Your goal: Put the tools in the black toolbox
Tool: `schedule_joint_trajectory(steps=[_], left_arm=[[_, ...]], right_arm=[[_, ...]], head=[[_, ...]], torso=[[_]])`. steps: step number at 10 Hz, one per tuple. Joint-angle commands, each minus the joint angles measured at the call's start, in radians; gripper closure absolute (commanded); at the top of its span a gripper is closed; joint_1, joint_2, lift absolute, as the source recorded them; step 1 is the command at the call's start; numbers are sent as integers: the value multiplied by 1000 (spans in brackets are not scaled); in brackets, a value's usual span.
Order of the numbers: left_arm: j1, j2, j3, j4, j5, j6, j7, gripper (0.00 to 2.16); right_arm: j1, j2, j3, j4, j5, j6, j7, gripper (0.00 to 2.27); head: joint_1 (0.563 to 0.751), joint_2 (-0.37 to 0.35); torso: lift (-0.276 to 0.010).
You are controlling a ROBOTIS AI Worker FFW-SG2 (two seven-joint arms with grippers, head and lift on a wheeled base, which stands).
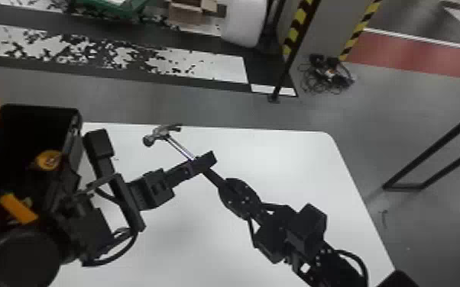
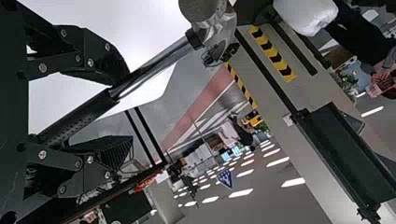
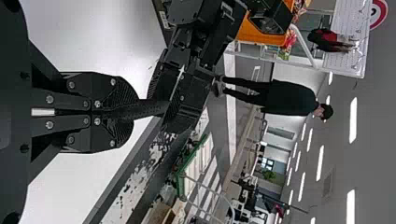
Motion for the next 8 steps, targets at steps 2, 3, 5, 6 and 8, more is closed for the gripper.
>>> schedule_joint_trajectory(steps=[2,3,5,6,8], left_arm=[[4,0,-1,8,20,0,-11,1322],[2,0,-4,8,23,3,-20,1362],[-5,3,-8,13,16,9,-49,1943],[-10,8,-9,13,5,40,-52,2142],[-12,8,-6,13,-3,43,-55,2138]], right_arm=[[-2,-1,2,0,0,2,-8,2267],[-5,0,2,0,0,2,-10,2267],[-5,0,2,0,0,2,-16,2267],[-6,0,5,0,0,2,-19,2267],[-10,0,12,2,0,2,-30,2267]], head=[[695,-252],[695,-254],[695,-259],[695,-262],[695,-266]], torso=[[-39],[-39],[-39],[-39],[-39]])
